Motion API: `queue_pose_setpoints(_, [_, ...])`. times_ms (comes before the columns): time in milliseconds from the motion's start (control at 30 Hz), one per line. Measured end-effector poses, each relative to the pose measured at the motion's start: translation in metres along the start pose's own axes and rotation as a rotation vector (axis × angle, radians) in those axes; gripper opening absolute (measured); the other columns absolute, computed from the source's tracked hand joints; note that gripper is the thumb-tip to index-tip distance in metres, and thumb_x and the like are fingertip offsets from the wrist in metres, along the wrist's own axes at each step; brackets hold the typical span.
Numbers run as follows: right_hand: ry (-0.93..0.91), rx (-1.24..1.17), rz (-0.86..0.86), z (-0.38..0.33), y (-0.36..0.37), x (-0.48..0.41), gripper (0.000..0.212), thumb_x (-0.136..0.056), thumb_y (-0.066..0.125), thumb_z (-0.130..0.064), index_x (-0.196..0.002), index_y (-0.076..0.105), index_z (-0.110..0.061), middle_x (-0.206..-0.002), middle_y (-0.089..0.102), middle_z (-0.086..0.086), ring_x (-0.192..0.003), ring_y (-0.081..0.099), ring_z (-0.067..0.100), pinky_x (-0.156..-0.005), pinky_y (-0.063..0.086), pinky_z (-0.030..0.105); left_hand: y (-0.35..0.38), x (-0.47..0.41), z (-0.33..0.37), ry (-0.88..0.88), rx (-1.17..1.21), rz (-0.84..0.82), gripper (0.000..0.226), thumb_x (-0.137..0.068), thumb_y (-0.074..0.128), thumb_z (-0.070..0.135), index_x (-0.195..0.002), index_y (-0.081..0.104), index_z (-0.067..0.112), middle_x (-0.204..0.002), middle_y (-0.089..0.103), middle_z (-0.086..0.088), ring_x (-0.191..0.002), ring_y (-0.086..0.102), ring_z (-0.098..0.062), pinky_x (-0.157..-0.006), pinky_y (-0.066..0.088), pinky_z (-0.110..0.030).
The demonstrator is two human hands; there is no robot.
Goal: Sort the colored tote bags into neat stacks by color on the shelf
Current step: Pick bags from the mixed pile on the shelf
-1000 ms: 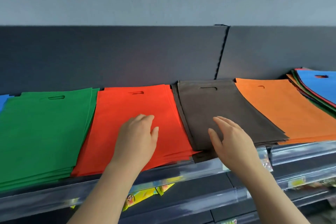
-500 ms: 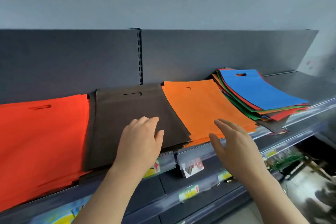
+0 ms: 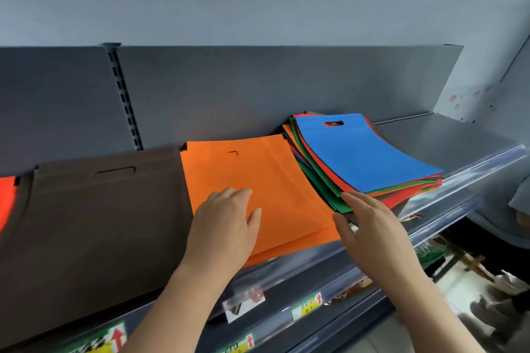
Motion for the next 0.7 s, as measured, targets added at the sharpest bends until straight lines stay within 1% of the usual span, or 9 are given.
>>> queue_pose_setpoints(167, [0.049, -0.011, 0.023, 0.024, 0.001, -0.034, 0.042, -0.091, 0.057, -0.03, -0.129, 0.056, -0.011, -0.131, 0.058, 0.003, -0.124, 0.049, 0.023, -0.102, 0.039, 0.034, 0.02, -0.046, 0.018, 0.027, -0.019, -0.023, 0.04, -0.096, 0.043, 0.038, -0.132, 0.05, 0.021, -0.113, 0.058, 0.006, -0.108, 0.051, -0.016, -0.089, 0.043, -0.03])
queue_pose_setpoints(333, [0.11, 0.026, 0.011, 0.062, -0.001, -0.066, 0.045, -0.092, 0.056, -0.032, -0.132, 0.053, -0.01, -0.136, 0.053, 0.005, -0.129, 0.045, 0.023, -0.106, 0.034, 0.033, 0.043, -0.08, 0.042, 0.05, -0.036, -0.053, 0.031, -0.095, 0.044, 0.037, -0.115, 0.058, 0.018, -0.103, 0.059, 0.004, -0.1, 0.053, -0.018, -0.085, 0.045, -0.034])
queue_pose_setpoints(500, [0.133, 0.06, -0.029, 0.106, -0.004, -0.098, 0.046, -0.093, 0.053, -0.034, -0.133, 0.052, -0.012, -0.137, 0.052, 0.003, -0.128, 0.045, 0.023, -0.104, 0.035, 0.033, 0.068, -0.107, 0.066, 0.045, -0.058, -0.062, 0.03, -0.095, 0.045, 0.036, -0.116, 0.058, 0.018, -0.104, 0.059, 0.003, -0.1, 0.053, -0.019, -0.086, 0.045, -0.033])
queue_pose_setpoints(633, [0.126, 0.107, -0.066, 0.145, -0.003, -0.128, 0.041, -0.094, 0.051, -0.033, -0.127, 0.055, -0.01, -0.127, 0.058, 0.004, -0.12, 0.05, 0.024, -0.098, 0.039, 0.033, 0.092, -0.124, 0.091, 0.009, -0.085, -0.078, 0.034, -0.097, 0.043, 0.037, -0.122, 0.054, 0.019, -0.11, 0.058, 0.004, -0.105, 0.051, -0.017, -0.087, 0.044, -0.029])
queue_pose_setpoints(700, [0.109, 0.113, -0.089, 0.164, 0.002, -0.144, 0.034, -0.093, 0.051, -0.032, -0.116, 0.059, -0.008, -0.115, 0.062, 0.005, -0.11, 0.055, 0.025, -0.091, 0.041, 0.033, 0.104, -0.133, 0.103, -0.018, -0.095, -0.094, 0.035, -0.097, 0.042, 0.038, -0.123, 0.054, 0.019, -0.111, 0.058, 0.004, -0.106, 0.051, -0.016, -0.087, 0.044, -0.029])
Point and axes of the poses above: each hand's wrist, its own x-axis away from the middle knuckle, its own y-axis out of the palm, z = x × y, the point moved 2 cm from there along -x, towards the middle knuckle
